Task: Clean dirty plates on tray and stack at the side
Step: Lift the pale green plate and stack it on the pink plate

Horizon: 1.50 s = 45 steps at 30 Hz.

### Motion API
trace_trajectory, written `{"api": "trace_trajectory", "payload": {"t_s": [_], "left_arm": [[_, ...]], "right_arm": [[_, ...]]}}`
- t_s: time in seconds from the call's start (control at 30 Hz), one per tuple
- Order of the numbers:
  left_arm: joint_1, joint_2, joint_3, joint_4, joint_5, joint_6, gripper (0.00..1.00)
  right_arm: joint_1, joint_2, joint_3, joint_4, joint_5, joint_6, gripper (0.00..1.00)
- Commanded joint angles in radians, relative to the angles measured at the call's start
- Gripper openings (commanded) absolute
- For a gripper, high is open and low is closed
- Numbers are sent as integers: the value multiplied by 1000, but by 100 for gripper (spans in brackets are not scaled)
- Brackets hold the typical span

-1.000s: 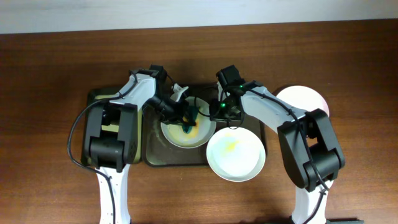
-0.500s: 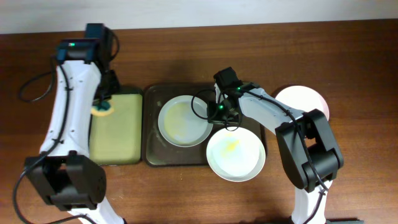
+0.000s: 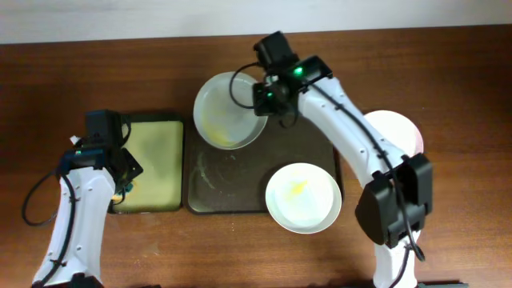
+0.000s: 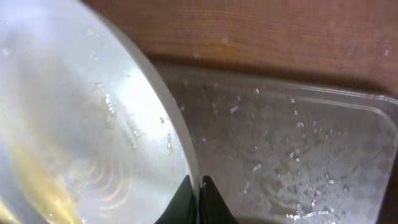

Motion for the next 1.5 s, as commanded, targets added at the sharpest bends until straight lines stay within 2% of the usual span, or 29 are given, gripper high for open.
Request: {"api": "trace_trajectory", "payload": {"t_s": [0.0,0.07,0.17,0.3,0.33,0.4,0.47,0.53,0.6,0.63,0.77,0.83,0.87,0.9,0.97,1.0,1.03,1.07,1.1,1.13,1.17,1.2,1.3,1.33,1.47], "left_arm": [[6,-8,-61,83,-20,-9,0],[6,-8,-102,136,-16,-5,0],[6,-8,-104,138,8,-2,0],[6,-8,-104,146,17,-2,0],[6,-8,-104,146,17,-2,0],[6,-8,-104,146,17,-2,0],[6,-8,-104,150,17,-2,0],[6,-8,-104,152,17,-2,0],[6,-8,-104,152,17,-2,0],[6,-8,-104,153,17,-2,0],[6,-8,-104,152,17,-2,0],[6,-8,-104,152,17,-2,0],[6,-8,-104,152,17,-2,0],[6,-8,-104,152,17,-2,0],[6,-8,-104,152,17,-2,0],[6,-8,-104,151,17,-2,0],[6,-8,-104,151,17,-2,0],[6,-8,-104,151,17,-2,0],[6,-8,-104,151,17,-1,0],[6,-8,-104,149,17,-1,0],[6,-8,-104,148,17,-2,0],[6,-8,-104,149,18,-1,0],[6,-8,-104,149,24,-1,0],[6,-8,-104,148,24,-1,0],[6,-8,-104,149,26,-1,0]], "right_arm": [[122,-11,23,72,170,-7,4],[218,-11,23,150,297,-7,4],[341,-10,23,248,507,-8,4],[444,24,23,409,686,-171,4],[468,60,22,476,777,-262,4],[502,111,22,655,947,-541,4],[527,122,23,829,1020,-806,4],[536,121,23,924,1055,-941,4],[549,121,22,943,1036,-992,4],[560,122,22,949,1057,-1083,4],[559,123,22,951,1048,-1022,4],[552,122,22,951,1048,-896,4],[545,122,22,914,1046,-763,4],[529,122,22,779,945,-568,4],[425,122,22,532,523,-212,4],[366,113,22,470,409,-104,4],[305,96,22,431,266,-56,4],[218,70,22,400,40,-51,4],[88,34,22,333,-270,-51,4],[23,17,22,275,-363,-51,4],[-95,-10,22,127,-389,-66,4],[-241,-27,22,-41,-389,-141,4],[-488,-29,22,-298,-355,-248,4],[-640,-29,22,-401,-305,-256,4],[-965,-29,-71,-521,-129,-274,4]]}}
